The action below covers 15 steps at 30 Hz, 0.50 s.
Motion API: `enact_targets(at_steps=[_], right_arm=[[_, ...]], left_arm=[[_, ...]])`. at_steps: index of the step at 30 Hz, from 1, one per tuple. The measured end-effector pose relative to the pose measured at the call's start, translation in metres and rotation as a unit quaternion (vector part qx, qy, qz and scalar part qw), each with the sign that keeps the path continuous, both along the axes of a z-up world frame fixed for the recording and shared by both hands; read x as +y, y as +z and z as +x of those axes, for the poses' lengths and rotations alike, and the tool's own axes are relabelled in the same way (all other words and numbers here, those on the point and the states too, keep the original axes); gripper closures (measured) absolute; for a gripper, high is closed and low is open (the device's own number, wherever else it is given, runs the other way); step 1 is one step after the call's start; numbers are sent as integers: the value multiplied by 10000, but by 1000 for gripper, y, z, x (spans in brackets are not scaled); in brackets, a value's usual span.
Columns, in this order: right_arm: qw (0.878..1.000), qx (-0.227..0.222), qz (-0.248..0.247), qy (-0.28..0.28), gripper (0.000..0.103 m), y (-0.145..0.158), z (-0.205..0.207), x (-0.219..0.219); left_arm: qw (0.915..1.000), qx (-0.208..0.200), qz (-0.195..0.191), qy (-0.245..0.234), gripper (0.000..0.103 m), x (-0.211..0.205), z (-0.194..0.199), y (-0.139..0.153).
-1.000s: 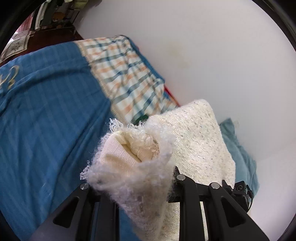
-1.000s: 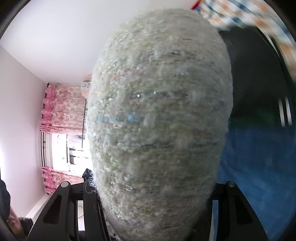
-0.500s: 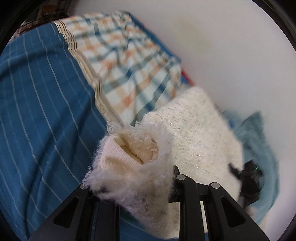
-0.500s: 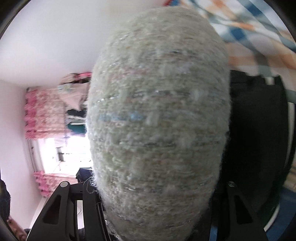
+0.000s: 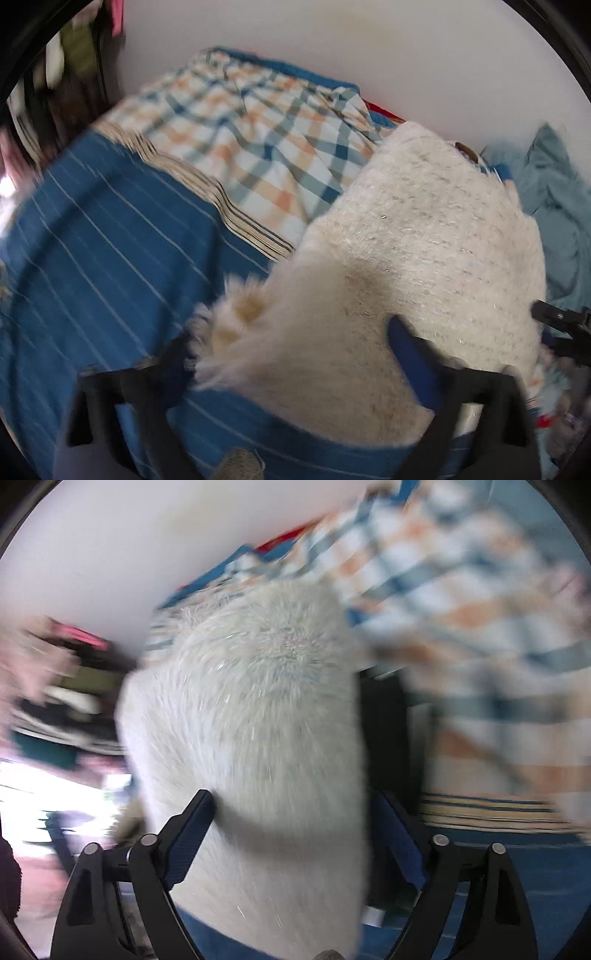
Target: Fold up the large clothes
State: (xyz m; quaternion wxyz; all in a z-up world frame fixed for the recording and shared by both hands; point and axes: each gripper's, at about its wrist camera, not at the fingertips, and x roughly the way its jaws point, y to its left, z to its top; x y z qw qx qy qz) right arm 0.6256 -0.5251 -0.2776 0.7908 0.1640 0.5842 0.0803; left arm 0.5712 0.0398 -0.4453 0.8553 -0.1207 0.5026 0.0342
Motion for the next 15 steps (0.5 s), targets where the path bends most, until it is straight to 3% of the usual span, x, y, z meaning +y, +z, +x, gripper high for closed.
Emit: enact_targets(at_steps=[3, 5, 7, 12, 15], right_arm=[[9913, -79, -1307, -135, 11, 23, -49, 4], [9840, -55, -1763, -239, 10, 25, -87, -8], [9774, -105, -2081, -346, 10, 50, -118, 0], [9727, -35, -2170, -817, 9, 84, -169, 5], [9721, -103, -2119, -998, 9, 132, -213, 13]], left_arm=[[9986, -89, 516, -104, 3, -6, -9, 18], [9958, -154, 886, -176, 3, -10, -19, 31], [9916, -203, 1248, -286, 3, -14, -31, 45], [9863, -259, 1531, -565, 3, -15, -73, 88], [9848, -315, 1576, -665, 3, -10, -97, 115]])
